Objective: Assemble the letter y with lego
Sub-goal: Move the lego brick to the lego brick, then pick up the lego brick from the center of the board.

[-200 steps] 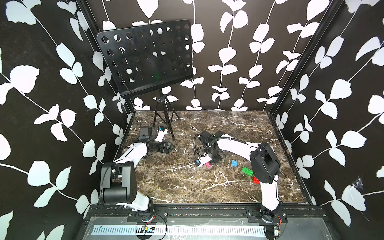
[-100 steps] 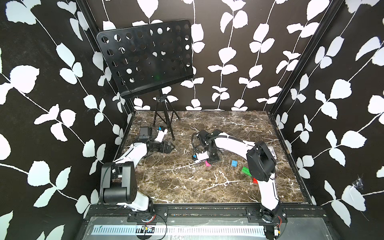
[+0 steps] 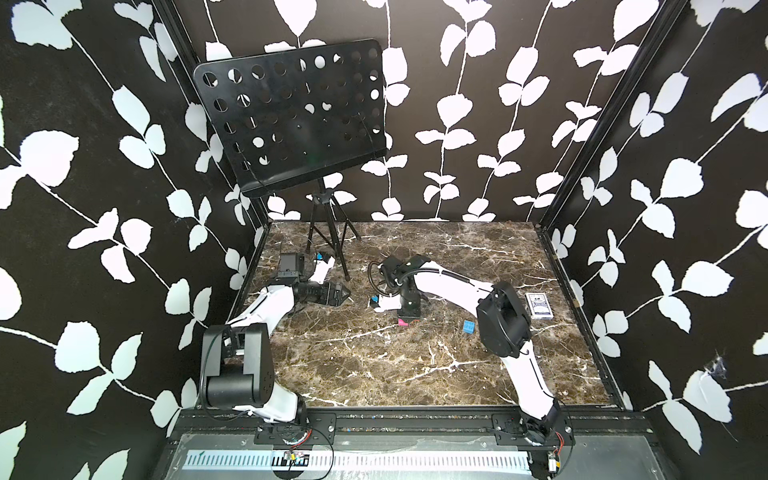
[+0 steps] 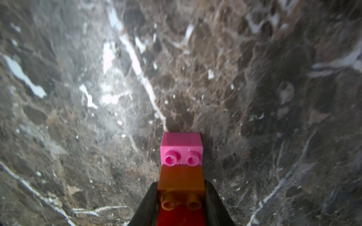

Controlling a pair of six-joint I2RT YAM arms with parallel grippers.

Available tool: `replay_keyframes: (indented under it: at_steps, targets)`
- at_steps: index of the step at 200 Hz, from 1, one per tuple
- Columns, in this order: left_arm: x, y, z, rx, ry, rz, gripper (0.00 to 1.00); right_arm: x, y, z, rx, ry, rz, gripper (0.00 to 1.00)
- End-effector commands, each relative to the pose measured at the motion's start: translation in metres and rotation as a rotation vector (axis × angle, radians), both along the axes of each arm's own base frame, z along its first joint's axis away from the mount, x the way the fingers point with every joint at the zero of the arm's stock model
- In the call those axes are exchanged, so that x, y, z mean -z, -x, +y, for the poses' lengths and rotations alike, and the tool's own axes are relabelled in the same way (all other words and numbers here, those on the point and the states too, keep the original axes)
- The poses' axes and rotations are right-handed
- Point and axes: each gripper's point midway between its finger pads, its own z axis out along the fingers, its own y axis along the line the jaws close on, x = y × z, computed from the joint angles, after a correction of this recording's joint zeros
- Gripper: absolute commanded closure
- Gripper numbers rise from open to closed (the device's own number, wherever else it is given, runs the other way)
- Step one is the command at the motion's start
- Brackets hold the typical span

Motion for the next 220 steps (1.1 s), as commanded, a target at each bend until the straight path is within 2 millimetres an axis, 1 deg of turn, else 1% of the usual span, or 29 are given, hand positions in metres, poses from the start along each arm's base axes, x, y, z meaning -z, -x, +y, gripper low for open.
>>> replay_keyframes:
  at_steps: [1,23,45,56,67,76,93,106,118,135,151,167,184,194,197,199,200,206,220]
  targets:
    - [-0.011,0.001,-0.001,-0.007,0.024,-0.028,0.03,0.033,0.005,0.026,0.019,-0.029,0.039,0.82]
    - [-0.012,0.001,-0.003,-0.008,0.034,-0.028,0.03,0.026,0.0,0.044,0.01,-0.074,0.017,0.81]
    - [-0.012,0.002,-0.003,-0.012,0.041,-0.03,0.03,0.012,-0.008,0.062,0.021,-0.151,-0.011,0.78]
    - [-0.012,0.002,-0.003,-0.016,0.044,-0.03,0.04,0.003,-0.01,0.069,0.021,-0.187,-0.018,0.75]
    - [-0.015,0.005,-0.01,0.008,0.076,-0.031,0.04,-0.008,-0.013,0.075,0.029,-0.224,-0.039,0.68]
    - [-0.015,0.007,-0.012,0.02,0.076,-0.033,0.05,-0.016,-0.013,0.077,0.028,-0.248,-0.047,0.62]
    - [-0.013,0.01,-0.022,0.053,0.067,-0.032,0.05,-0.033,-0.014,0.076,0.025,-0.285,-0.08,0.55]
    - [-0.012,0.013,-0.031,0.082,0.071,-0.024,0.05,-0.047,-0.016,0.071,0.035,-0.311,-0.114,0.52]
    - [-0.01,0.015,-0.04,0.109,0.076,-0.015,0.05,-0.056,-0.016,0.063,0.056,-0.331,-0.131,0.51]
    - [-0.007,0.019,-0.051,0.141,0.078,0.0,0.05,-0.068,-0.017,0.041,0.111,-0.347,-0.148,0.5]
    - [-0.003,0.023,-0.061,0.168,0.079,0.016,0.05,-0.068,-0.017,0.008,0.174,-0.317,-0.158,0.5]
    - [0.003,0.028,-0.073,0.202,0.078,0.035,0.05,-0.063,-0.015,-0.036,0.247,-0.25,-0.169,0.5]
    - [0.007,0.032,-0.083,0.234,0.074,0.051,0.05,-0.053,-0.006,-0.092,0.322,-0.143,-0.163,0.5]
    - [0.009,0.033,-0.088,0.249,0.069,0.058,0.05,-0.047,0.003,-0.124,0.364,-0.082,-0.146,0.5]
    - [0.009,0.033,-0.089,0.253,0.069,0.061,0.05,-0.049,0.005,-0.131,0.372,-0.071,-0.149,0.5]
    - [0.01,0.034,-0.089,0.255,0.067,0.063,0.05,-0.043,0.011,-0.142,0.382,-0.047,-0.133,0.5]
    - [0.01,0.034,-0.09,0.256,0.066,0.064,0.05,-0.043,0.011,-0.142,0.382,-0.047,-0.133,0.5]
    - [0.009,0.033,-0.091,0.259,0.067,0.064,0.05,-0.038,0.015,-0.16,0.411,-0.015,-0.126,0.5]
    - [0.01,0.032,-0.091,0.257,0.064,0.07,0.05,-0.031,0.028,-0.194,0.456,0.061,-0.103,0.5]
